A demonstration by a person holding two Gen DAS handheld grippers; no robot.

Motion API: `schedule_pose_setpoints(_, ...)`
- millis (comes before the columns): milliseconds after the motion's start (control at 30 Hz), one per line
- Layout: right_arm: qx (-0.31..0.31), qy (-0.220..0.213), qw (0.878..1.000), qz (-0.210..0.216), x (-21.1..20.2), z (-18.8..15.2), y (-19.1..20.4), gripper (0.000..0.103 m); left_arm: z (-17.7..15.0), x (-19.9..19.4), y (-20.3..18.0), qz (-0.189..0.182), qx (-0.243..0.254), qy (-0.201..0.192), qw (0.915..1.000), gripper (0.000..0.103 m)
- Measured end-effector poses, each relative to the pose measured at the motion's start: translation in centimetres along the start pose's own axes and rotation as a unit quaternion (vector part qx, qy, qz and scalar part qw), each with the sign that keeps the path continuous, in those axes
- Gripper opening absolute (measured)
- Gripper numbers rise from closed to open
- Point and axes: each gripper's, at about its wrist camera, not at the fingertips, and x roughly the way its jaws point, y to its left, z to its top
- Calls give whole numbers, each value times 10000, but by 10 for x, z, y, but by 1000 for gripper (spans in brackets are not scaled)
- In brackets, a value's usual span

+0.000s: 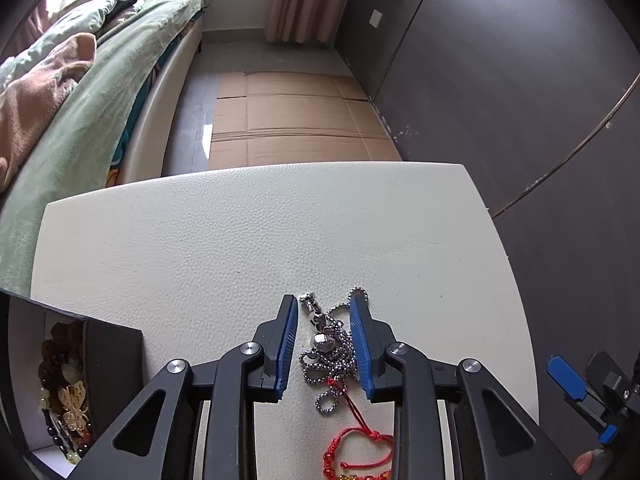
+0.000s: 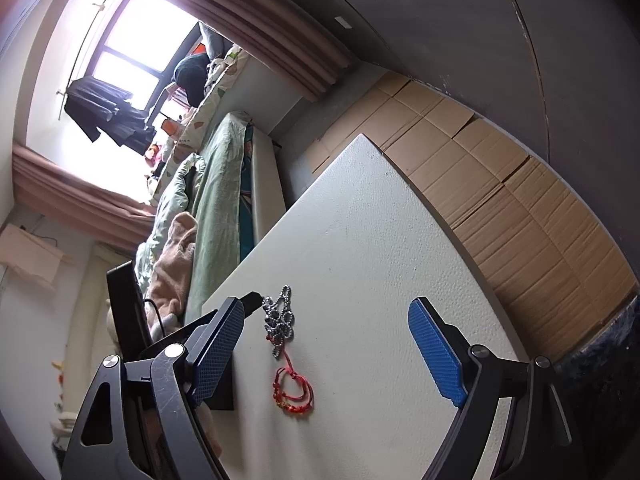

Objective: Organize jewelry
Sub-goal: 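Grasp the silver chain with the left tool, then lift the silver chain with the left tool while the right tool grasps its red cord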

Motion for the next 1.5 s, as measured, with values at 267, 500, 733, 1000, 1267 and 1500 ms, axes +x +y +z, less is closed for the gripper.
schedule_pose_setpoints(267, -23, 69, 10000, -24, 6, -1, 4, 85, -7, 14, 2, 297, 3, 35, 9996, 9)
schedule_pose_setpoints(500, -265, 282, 9992, 12, 16, -5, 14, 80, -6, -27, 7, 43, 75, -391, 9992, 9)
schedule_pose_setpoints(733, -578, 592, 9966, -1, 28, -15, 25, 72, -1, -88, 7, -124, 196, -948, 9952, 9)
schedule_pose_setpoints(1000, -1187, 1083, 9870, -78, 47, -33, 44, 66, 5, -149, 7, -228, 233, -1453, 9888, 9)
schedule_pose_setpoints(1267, -2034, 1410, 9674, -530, 75, -61, 73, 56, 11, -207, 4, -297, 315, -1918, 9805, 9)
schedule_pose_setpoints(1500, -2901, 1406, 9389, -1204, 96, -82, 91, 40, 18, -254, 1, -305, 406, -2304, 9718, 9)
